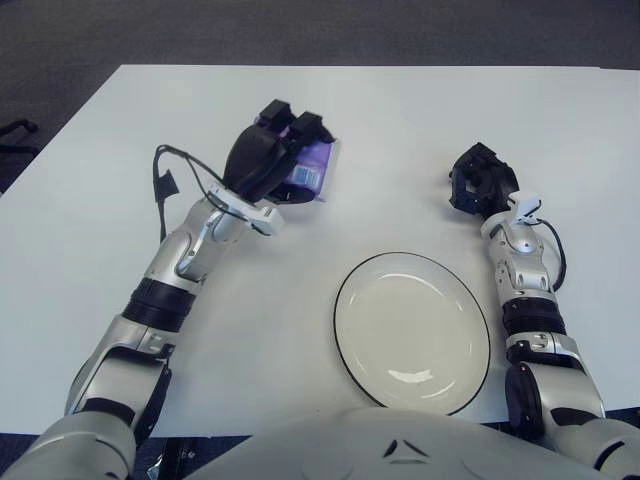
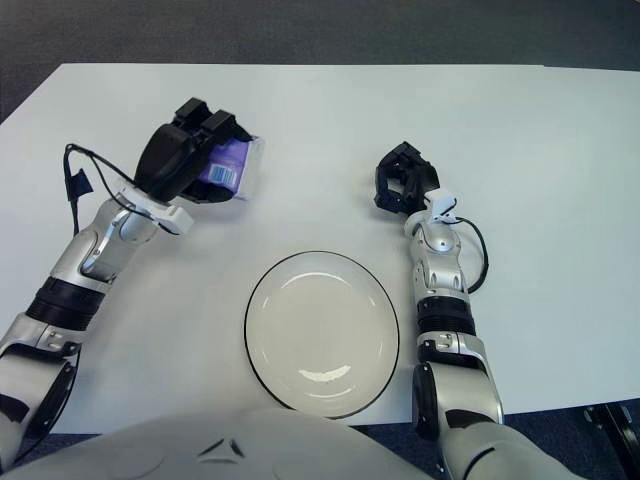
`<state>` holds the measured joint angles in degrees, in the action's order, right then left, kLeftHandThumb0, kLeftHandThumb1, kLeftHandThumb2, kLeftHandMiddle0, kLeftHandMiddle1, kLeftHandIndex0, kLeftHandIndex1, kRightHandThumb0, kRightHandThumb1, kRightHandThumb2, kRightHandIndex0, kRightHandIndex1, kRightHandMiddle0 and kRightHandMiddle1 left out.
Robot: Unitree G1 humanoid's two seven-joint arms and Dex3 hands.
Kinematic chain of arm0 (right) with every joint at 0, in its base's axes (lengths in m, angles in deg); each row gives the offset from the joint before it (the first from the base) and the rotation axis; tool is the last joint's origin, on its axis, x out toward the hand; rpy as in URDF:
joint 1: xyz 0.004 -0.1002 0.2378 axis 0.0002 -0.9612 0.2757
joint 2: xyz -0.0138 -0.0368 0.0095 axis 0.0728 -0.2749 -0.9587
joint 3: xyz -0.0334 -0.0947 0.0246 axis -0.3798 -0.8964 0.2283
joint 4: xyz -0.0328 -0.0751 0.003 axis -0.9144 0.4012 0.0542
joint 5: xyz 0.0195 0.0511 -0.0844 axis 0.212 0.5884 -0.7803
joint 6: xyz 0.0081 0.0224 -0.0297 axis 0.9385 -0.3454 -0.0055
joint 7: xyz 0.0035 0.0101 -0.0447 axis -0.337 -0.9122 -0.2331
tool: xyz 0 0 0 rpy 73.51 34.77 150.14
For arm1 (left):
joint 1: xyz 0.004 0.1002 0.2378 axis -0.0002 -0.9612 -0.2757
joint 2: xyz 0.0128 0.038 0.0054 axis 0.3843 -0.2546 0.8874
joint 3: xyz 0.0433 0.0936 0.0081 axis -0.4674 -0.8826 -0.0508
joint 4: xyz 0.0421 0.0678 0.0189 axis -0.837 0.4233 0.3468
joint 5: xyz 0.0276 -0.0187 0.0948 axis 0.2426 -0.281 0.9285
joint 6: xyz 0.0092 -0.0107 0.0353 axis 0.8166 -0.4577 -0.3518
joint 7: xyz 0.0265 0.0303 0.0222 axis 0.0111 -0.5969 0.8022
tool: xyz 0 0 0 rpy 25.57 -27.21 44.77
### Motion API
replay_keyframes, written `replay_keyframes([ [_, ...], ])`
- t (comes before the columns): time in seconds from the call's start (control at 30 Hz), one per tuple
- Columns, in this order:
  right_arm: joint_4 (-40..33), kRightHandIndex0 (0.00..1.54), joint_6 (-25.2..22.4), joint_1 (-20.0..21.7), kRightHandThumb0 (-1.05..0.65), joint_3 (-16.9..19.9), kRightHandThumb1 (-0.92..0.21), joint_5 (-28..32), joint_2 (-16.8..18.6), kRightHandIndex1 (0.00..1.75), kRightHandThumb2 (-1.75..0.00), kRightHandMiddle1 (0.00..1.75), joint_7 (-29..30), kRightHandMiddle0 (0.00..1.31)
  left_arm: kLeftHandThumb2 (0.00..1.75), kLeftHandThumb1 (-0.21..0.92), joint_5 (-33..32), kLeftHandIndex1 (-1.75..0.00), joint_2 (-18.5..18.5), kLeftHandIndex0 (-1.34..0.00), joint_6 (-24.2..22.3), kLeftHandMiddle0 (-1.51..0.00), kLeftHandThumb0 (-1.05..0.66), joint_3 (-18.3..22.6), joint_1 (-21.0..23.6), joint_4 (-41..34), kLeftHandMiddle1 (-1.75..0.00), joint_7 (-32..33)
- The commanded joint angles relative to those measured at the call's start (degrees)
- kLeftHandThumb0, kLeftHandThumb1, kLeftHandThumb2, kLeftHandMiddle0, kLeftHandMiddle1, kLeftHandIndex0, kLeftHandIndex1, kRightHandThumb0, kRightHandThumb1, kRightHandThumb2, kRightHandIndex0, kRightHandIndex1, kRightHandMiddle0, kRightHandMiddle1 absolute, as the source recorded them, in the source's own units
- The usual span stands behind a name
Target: Put the tissue paper into the plate.
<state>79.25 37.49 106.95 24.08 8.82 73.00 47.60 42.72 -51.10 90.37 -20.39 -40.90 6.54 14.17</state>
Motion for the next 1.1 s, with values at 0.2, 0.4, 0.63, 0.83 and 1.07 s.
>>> replay_keyframes([
  [0.2, 4.93, 1.26, -0.99, -7.46, -0.43, -0.48, -0.50, 0.42, 2.30, 1.75, -1.10, 1.75, 0.02, 0.48, 1.50, 0.16, -1.91, -1.75, 0.53, -0.95, 1.75, -0.73, 0.53, 0.86, 3.87, -4.45, -1.75, -3.54],
  [0.4, 5.07, 1.26, -0.84, -7.44, -0.43, -0.41, -0.49, 0.62, 2.37, 1.75, -1.10, 1.75, -0.17, 0.48, 1.51, 0.16, -4.98, -1.75, 0.11, -0.95, 3.86, -0.74, 0.53, -0.39, 5.26, -5.05, -1.75, -7.56],
  [0.63, 5.43, 1.27, -0.57, -7.26, -0.43, -0.14, -0.49, 0.98, 2.48, 1.75, -1.10, 1.75, -0.35, 0.48, 1.51, 0.16, -9.65, -1.75, -0.44, -0.93, 5.46, -0.74, 0.53, -1.79, 4.94, -8.20, -1.75, -14.01],
  [0.83, 5.61, 1.26, -0.48, -7.13, -0.43, -0.42, -0.47, 0.68, 2.35, 1.75, -1.13, 1.75, 0.01, 0.50, 1.50, 0.17, -17.96, -1.75, 1.47, -0.91, 7.96, -0.73, 0.53, -2.96, 5.99, -9.35, -1.75, -23.23],
  [1.07, 5.09, 1.24, -2.74, -6.80, -0.45, -0.90, -0.40, -0.25, 2.36, 1.75, -1.21, 1.75, 2.29, 0.55, 1.49, 0.17, -22.64, -1.75, 3.49, -0.91, 9.28, -0.73, 0.52, -4.38, 6.26, -12.85, -1.75, -32.07],
])
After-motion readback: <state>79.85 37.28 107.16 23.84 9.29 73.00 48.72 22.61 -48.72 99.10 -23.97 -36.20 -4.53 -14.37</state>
